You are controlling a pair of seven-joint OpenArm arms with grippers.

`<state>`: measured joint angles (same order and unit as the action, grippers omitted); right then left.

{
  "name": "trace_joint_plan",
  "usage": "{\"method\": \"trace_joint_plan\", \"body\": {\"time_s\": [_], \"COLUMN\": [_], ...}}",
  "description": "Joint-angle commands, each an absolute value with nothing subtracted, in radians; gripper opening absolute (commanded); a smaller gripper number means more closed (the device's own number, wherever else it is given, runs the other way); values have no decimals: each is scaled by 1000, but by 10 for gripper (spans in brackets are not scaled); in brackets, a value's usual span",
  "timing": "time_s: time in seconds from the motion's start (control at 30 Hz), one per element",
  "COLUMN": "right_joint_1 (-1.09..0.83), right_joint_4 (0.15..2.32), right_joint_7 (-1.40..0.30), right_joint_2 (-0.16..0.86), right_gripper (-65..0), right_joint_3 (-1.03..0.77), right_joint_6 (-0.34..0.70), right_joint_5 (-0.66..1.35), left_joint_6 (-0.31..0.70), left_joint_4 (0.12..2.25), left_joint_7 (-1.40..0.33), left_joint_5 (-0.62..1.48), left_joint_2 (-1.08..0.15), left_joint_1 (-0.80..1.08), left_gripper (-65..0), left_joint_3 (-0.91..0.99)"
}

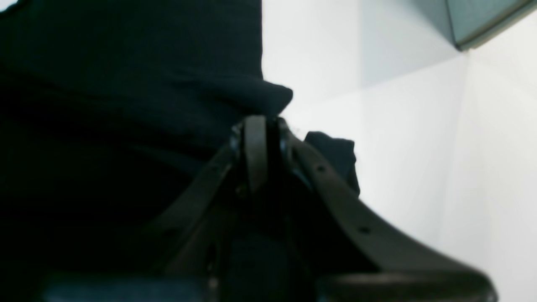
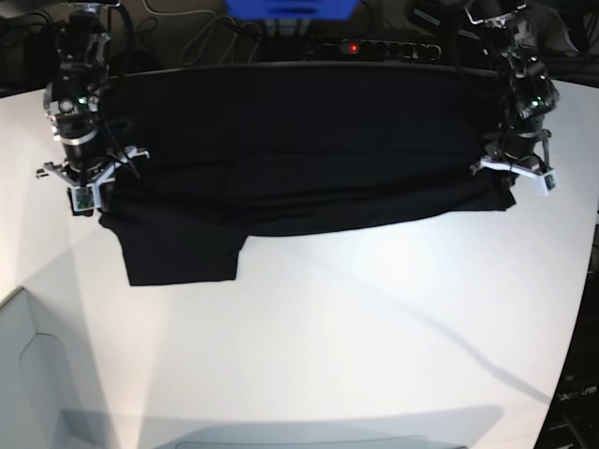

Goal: Fold the T-shirt properly
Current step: 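Grasp the shirt sides and fold the hem half toward the arms, then regrasp the folded layers near the hem with both grippers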

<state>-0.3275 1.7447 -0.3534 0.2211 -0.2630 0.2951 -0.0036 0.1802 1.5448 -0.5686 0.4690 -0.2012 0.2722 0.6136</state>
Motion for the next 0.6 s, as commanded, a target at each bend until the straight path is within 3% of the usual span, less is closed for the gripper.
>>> {"method": "trace_joint_plan", "body": {"time_s": [0.0, 0.1, 0.17, 0.33, 0.4, 0.57], "right_joint_1": [-334, -338, -340, -364, -367, -366], "right_joint_4": [1761, 1761, 1759, 1793, 1821, 1856], "right_joint_7": [-331, -334, -334, -328, -331, -332], "right_joint_2": [232, 232, 232, 234, 232, 202], "right_gripper": [-650, -644, -581, -418, -376, -341], "right_joint_3": [-266, -265, -268, -271, -271, -271], "right_joint_6": [294, 294, 294, 294, 294, 294], "right_joint_5": [-2, -2, -4, -4, -2, -2], "left_joint_6": [183, 183, 182, 176, 180, 182], "left_joint_4": [1561, 1567, 1578, 1673, 1695, 1672], "left_joint_7": [-552, -553, -553, -552, -547, -553], "left_joint_5": [476, 476, 476, 478, 478, 470], "left_joint_2": [-216, -216, -216, -209, -186, -182], "left_joint_1": [271, 271, 286, 325, 325, 263], "left_gripper": [-649, -639, -595, -389, -335, -315], "left_joint_3": [618, 618, 618, 668, 711, 766]}}
